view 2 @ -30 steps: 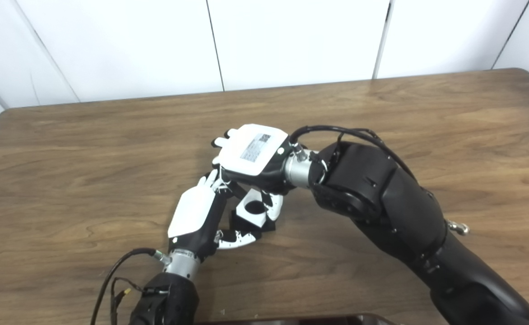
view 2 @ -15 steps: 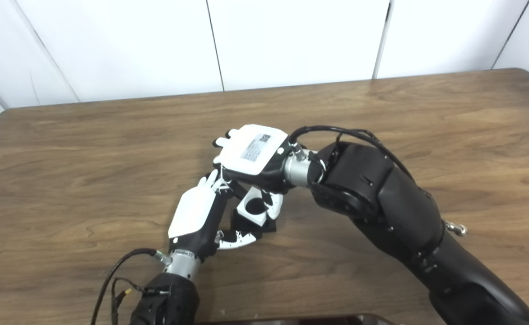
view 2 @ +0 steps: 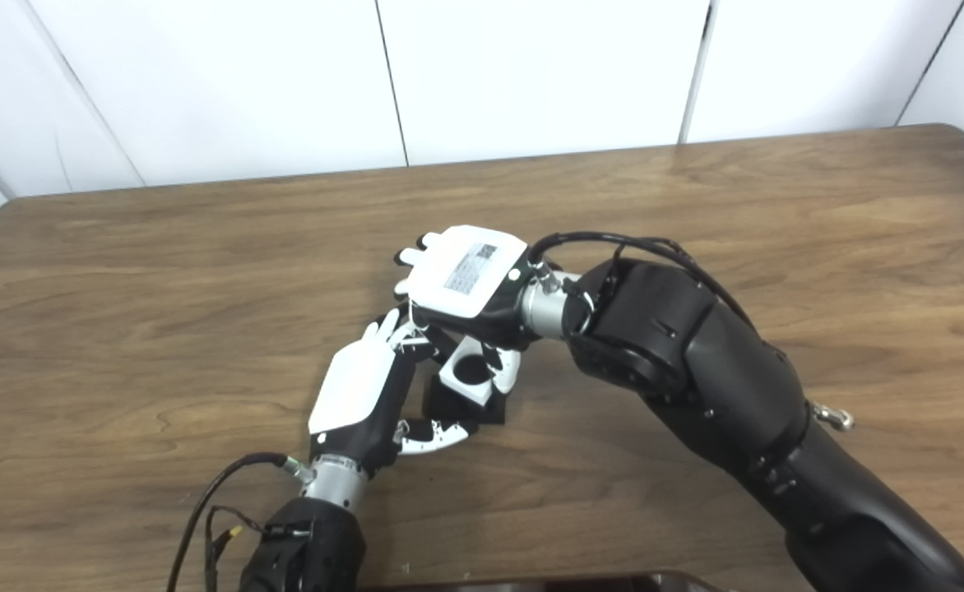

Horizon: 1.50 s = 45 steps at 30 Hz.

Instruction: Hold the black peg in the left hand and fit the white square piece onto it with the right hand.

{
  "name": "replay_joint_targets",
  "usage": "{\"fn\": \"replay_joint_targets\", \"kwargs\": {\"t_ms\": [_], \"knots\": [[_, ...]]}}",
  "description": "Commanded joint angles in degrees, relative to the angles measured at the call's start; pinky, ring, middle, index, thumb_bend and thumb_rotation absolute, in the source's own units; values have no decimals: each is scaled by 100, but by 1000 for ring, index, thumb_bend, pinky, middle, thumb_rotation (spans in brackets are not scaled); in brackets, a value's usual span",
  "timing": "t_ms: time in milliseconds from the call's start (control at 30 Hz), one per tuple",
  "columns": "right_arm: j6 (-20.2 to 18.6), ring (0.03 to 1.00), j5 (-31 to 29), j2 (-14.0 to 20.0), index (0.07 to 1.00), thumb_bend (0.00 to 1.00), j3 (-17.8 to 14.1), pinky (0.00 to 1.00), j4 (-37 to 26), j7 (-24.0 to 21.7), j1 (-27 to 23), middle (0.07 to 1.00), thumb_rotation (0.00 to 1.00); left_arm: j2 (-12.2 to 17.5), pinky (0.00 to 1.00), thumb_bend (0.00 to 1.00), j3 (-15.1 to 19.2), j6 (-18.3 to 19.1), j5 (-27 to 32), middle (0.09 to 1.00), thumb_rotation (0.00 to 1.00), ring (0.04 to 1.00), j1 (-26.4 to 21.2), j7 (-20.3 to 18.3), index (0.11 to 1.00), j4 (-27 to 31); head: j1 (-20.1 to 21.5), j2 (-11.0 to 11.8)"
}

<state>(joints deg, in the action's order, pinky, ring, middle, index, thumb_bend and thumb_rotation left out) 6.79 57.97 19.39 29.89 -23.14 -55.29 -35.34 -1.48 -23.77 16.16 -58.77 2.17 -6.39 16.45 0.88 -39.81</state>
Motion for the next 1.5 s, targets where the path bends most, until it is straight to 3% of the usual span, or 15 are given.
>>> {"fn": "replay_joint_targets", "kwargs": {"t_ms": [0,867,933,1033,1067,1100,1133,1167,1467], "knots": [[61,1000,-6,12,482,525,-129,1000,-7,134,-187,907,138,-79,1000,524,-22,-21,-109,919,64,1000,-101,148,492,106,1,-14],[177,1000,234,64,488,524,-94,1000,176,113,-106,931,154,-122,1000,524,-8,107,-134,912,66,1000,-132,94,492,101,-46,-35],[186,1000,230,70,487,524,-104,1000,190,136,-108,931,154,-128,1000,761,-7,123,-137,912,95,1000,-136,72,601,112,-46,-35],[171,1000,232,71,488,524,-121,1000,184,122,-125,930,155,-138,1000,797,-7,139,-140,912,105,1000,-140,62,625,124,-50,-33],[157,1000,231,67,501,619,-127,1000,180,107,-134,930,179,-139,1000,801,-10,142,-145,912,107,1000,-142,64,628,125,-45,-41],[138,1000,229,63,527,805,-135,1000,175,88,-140,931,225,-141,1000,804,-13,146,-152,912,109,1000,-144,61,631,131,-45,-41],[125,1000,228,60,546,918,-139,1000,173,75,-144,932,251,-142,1000,806,-15,149,-156,912,110,1000,-145,59,634,135,-45,-41],[117,1000,235,58,549,957,-142,1000,171,62,-154,933,262,-136,1000,808,-15,129,-144,912,113,1000,-146,77,637,126,-52,-38],[75,1000,213,29,575,1000,-254,1000,162,127,-141,928,274,-109,1000,861,-22,98,-164,931,208,1000,-155,100,682,106,-66,-40]]}}
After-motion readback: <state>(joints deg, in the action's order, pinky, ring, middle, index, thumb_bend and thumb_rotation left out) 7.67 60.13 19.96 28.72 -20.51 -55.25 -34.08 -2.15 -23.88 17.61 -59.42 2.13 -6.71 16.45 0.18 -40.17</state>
